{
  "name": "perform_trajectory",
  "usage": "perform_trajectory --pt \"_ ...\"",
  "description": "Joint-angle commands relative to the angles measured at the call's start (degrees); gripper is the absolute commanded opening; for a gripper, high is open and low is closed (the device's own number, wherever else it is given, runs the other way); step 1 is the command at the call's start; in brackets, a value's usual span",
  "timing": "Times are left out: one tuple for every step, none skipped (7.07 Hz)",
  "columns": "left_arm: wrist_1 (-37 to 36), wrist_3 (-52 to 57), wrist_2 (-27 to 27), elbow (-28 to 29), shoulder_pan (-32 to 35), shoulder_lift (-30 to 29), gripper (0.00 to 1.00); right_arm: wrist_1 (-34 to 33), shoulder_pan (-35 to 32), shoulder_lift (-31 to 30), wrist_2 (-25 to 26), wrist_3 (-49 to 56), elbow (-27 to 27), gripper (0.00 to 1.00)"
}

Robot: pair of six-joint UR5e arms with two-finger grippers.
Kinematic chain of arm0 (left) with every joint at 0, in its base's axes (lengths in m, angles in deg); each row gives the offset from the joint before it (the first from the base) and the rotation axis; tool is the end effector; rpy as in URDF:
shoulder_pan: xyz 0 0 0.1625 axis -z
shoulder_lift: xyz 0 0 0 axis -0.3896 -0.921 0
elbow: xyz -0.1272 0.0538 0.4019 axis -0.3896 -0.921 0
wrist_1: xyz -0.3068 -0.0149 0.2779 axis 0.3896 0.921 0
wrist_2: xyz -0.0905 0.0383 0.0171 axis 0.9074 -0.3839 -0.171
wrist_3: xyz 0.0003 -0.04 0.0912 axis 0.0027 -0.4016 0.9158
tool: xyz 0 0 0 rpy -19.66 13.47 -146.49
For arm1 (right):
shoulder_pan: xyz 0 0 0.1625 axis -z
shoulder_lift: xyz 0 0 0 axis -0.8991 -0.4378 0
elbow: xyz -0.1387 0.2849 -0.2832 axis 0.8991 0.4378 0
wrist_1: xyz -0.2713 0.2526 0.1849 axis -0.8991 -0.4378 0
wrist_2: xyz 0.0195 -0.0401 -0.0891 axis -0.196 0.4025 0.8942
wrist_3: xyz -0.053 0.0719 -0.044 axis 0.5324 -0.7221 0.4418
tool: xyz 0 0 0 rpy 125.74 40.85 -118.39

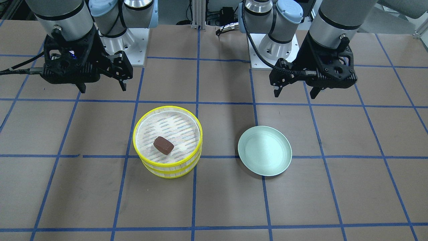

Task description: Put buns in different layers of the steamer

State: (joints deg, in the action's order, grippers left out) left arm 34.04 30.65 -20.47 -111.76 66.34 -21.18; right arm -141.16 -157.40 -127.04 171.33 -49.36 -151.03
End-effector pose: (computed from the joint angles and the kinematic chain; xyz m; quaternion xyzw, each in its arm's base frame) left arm -0.1287 -0.5152 0.5065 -0.0054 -0.9996 0.0278 0.0097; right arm 0.1628 -0.5183 0.5158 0.0477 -0.9988 0.0051 0.0059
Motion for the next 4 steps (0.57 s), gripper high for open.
perform_trajectory --pt "0.0 -0.1 -0.1 -0.1 -0.1 0.0 1.00 -0.1 -0.1 0.0 -0.1 -0.1 -0.1 1.00" --pt "0.1 -0.9 -0.1 -0.2 0.0 0.0 1.00 -0.1 -0.1 0.0 0.0 0.0 -0.1 1.00" --pt "0.0 -1.2 -0.1 -0.2 0.0 0.0 1.00 -0.1 0.0 0.0 0.0 0.0 -0.1 1.00" --pt "0.1 -1.2 -0.1 -0.2 0.0 0.0 1.00 -0.1 0.0 0.0 0.0 0.0 -0.1 1.00"
